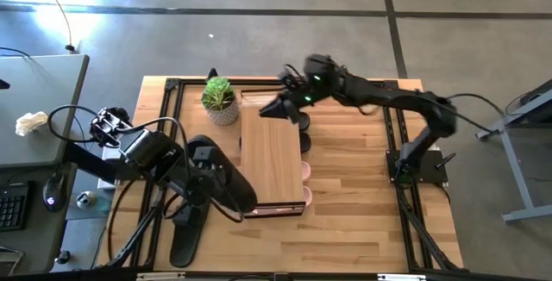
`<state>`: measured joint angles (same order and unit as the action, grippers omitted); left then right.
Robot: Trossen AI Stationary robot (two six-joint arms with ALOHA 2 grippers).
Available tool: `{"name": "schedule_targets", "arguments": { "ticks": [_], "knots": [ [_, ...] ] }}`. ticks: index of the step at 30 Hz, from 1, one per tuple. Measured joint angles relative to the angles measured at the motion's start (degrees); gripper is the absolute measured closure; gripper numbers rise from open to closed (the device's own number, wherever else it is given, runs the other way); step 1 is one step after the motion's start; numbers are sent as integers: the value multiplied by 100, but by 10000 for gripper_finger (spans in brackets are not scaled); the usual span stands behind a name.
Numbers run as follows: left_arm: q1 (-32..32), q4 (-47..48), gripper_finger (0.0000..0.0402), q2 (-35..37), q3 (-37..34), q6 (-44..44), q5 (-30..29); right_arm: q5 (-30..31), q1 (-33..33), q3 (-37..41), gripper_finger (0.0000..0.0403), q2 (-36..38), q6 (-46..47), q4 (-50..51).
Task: Pick and place slides into the shelf
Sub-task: Put the right black slide on the shelf
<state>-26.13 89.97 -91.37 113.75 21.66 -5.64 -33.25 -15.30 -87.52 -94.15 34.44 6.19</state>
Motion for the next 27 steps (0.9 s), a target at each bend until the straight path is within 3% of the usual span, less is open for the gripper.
{"name": "schedule_targets", "arguments": {
  "ticks": [5,12,19,27],
  "knots": [
    [0,10,401,0,-14,-29,-304,-685,-41,-1397,300,-1005,-415,816],
    [146,7,401,0,-14,331,-561,-722,284,-3039,300,-1832,-1580,2568],
    [549,5,401,-42,-16,332,-652,-631,682,-3266,300,-2090,-1681,2885],
    [552,-9,401,-227,-14,15,-584,-365,761,-3266,301,-2096,-1520,2664]
  ]
}}
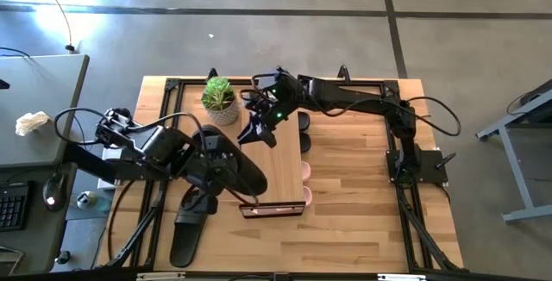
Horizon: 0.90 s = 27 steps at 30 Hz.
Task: Pick and place slides into the shelf
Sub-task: Put the right black slide on the shelf
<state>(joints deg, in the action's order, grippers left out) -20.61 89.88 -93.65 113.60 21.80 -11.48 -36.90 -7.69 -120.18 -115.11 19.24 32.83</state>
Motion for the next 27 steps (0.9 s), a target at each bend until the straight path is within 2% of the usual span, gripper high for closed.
{"name": "schedule_targets", "arguments": {
  "ticks": [18,27],
  "knots": [
    [230,12,401,-183,-9,96,-55,-145,127,0,301,-55,27,-87],
    [228,14,401,-192,-9,98,-168,419,228,0,301,-52,13,137]
  ]
}}
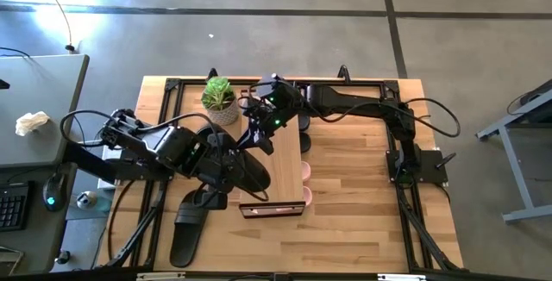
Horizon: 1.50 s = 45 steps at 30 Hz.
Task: Pick and place slides into the shelf
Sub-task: Put the right black slide on the shelf
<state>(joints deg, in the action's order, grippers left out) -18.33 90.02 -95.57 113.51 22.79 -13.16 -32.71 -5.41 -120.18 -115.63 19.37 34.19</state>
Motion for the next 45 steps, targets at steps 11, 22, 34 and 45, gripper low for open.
{"name": "schedule_targets", "arguments": {
  "ticks": [11,22,34,45],
  "knots": [
    [0,2,401,0,0,30,-30,-52,-54,0,300,0,-314,160],
    [-4,-3,401,4,4,13,10,-208,-8,0,259,-196,-336,-10],
    [-4,-5,401,4,4,-2,19,-652,-39,2,247,-192,-13,-342],
    [0,-1,401,7,4,0,5,-551,-65,2,247,-326,-17,-211]
  ]
}}
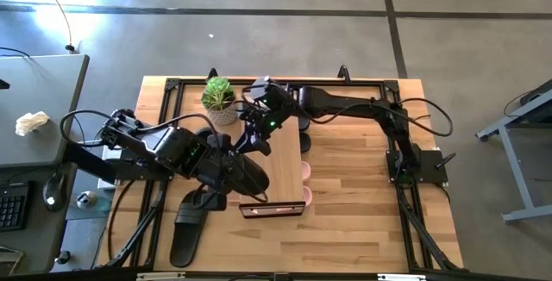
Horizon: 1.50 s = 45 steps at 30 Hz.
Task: Pick and place slides into the shelf
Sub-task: Put the right black slide on the shelf
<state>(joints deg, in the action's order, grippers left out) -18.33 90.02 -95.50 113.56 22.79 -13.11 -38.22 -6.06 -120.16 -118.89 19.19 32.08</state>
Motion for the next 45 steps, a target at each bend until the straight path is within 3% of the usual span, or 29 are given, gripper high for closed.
{"name": "schedule_targets", "arguments": {
  "ticks": [17,27,34,45],
  "knots": [
    [0,-1,401,0,0,17,-32,-278,-179,0,247,-68,-10,458],
    [4,-15,401,0,0,12,-47,-864,-285,0,247,-87,355,82],
    [0,-15,401,0,0,3,-123,-846,-254,0,248,-89,339,-40],
    [-7,-26,401,0,-2,2,-196,-240,-81,0,321,-83,149,-276]
  ]
}}
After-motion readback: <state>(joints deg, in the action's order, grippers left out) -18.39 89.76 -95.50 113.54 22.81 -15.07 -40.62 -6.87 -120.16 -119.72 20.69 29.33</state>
